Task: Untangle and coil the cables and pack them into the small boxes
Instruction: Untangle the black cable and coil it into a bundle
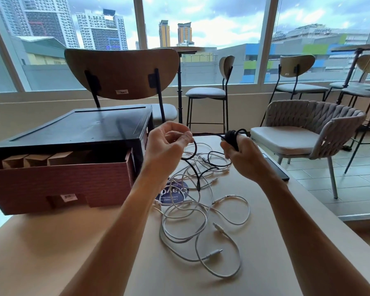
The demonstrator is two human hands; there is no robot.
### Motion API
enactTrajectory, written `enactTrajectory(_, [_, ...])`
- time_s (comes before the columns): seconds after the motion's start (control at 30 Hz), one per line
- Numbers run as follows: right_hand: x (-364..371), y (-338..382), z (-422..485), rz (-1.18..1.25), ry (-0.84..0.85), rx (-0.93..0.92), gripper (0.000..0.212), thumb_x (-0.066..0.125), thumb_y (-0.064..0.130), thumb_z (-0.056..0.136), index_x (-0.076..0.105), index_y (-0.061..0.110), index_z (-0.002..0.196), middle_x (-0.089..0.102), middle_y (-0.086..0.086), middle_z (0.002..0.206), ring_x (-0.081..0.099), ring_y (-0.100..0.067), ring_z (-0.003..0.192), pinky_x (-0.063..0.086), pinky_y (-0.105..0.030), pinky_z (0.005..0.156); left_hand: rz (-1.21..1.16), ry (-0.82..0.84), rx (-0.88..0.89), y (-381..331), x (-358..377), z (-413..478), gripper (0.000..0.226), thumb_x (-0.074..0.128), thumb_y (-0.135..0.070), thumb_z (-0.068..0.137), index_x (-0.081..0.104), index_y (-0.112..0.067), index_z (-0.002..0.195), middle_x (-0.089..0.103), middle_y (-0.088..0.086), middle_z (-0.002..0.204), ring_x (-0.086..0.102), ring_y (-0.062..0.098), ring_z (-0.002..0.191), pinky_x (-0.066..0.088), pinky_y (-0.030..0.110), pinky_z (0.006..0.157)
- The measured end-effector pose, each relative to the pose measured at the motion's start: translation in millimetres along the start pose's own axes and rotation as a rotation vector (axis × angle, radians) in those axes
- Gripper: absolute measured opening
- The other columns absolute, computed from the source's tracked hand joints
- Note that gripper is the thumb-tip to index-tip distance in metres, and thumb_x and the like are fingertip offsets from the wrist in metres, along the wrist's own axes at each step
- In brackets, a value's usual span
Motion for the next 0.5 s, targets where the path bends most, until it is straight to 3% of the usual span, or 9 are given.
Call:
enactTrajectory(0.13, [-5.6, -14.5, 1.6, 0.051, -0.032, 0.068, 0.027, 0.052, 0.021, 0.101, 0.061, 0.008, 0.079, 0.054, 0.009, 0.064, 0.047, -0.002, 0.057, 0.035, -0.019, 0.056, 0.299, 0.038, 0.26, -21.5, 10.3, -5.5, 0.011, 0.065, -0.014, 0.093, 0.067, -0.024, 0.097, 0.075, -0.011, 0.083, 0.068, 0.0, 0.076, 0.046, 0.013, 0.063])
enactTrajectory(0.23, [0.9, -18.5, -0.2, 0.179, 0.065, 0.056, 0.025, 0.052, 0.013, 0.1, 0.058, 0.0, 0.08, 0.06, 0.001, 0.066, 0.047, -0.008, 0.058, 0.038, -0.024, 0.06, 0.317, -0.015, 0.3, -26.3, -0.4, -2.3, 0.013, 0.067, -0.016, 0.092, 0.067, -0.029, 0.092, 0.073, -0.011, 0.079, 0.069, 0.008, 0.075, 0.052, 0.023, 0.065])
enactTrajectory(0.3, [6.0, -15.8, -4.0, 0.231, 0.161, 0.066, 0.025, 0.054, 0.013, 0.1, 0.057, -0.004, 0.082, 0.06, -0.002, 0.067, 0.046, -0.009, 0.058, 0.038, -0.02, 0.057, 0.236, -0.064, 0.248, -20.1, -11.5, 1.6, 0.015, 0.067, -0.011, 0.091, 0.068, -0.026, 0.09, 0.074, -0.005, 0.079, 0.069, 0.016, 0.076, 0.053, 0.027, 0.068])
enactTrajectory(0.37, [12.0, -9.6, -8.6, 0.259, 0.281, 0.07, 0.027, 0.056, 0.017, 0.1, 0.058, 0.004, 0.077, 0.057, 0.004, 0.061, 0.045, -0.008, 0.056, 0.036, -0.019, 0.055, 0.11, -0.13, 0.152, -8.2, -24.3, 5.3, 0.014, 0.066, -0.006, 0.092, 0.07, -0.019, 0.092, 0.074, 0.003, 0.083, 0.067, 0.019, 0.074, 0.052, 0.021, 0.064])
enactTrajectory(0.5, [15.1, 2.7, -15.4, 0.296, 0.446, 0.063, 0.032, 0.056, 0.026, 0.1, 0.057, 0.009, 0.073, 0.053, 0.002, 0.062, 0.043, -0.013, 0.063, 0.034, -0.021, 0.058, -0.314, -0.194, -0.131, 19.6, -38.3, 11.4, 0.01, 0.063, -0.006, 0.095, 0.069, -0.013, 0.096, 0.071, 0.006, 0.087, 0.051, 0.003, 0.058, 0.041, 0.015, 0.055])
Point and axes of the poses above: each hand's wrist, its own z-axis towards the middle knuckle, its own x-axis out of the palm, y = z × x, the point moved 7 cm from there along z, towards the middle knuckle
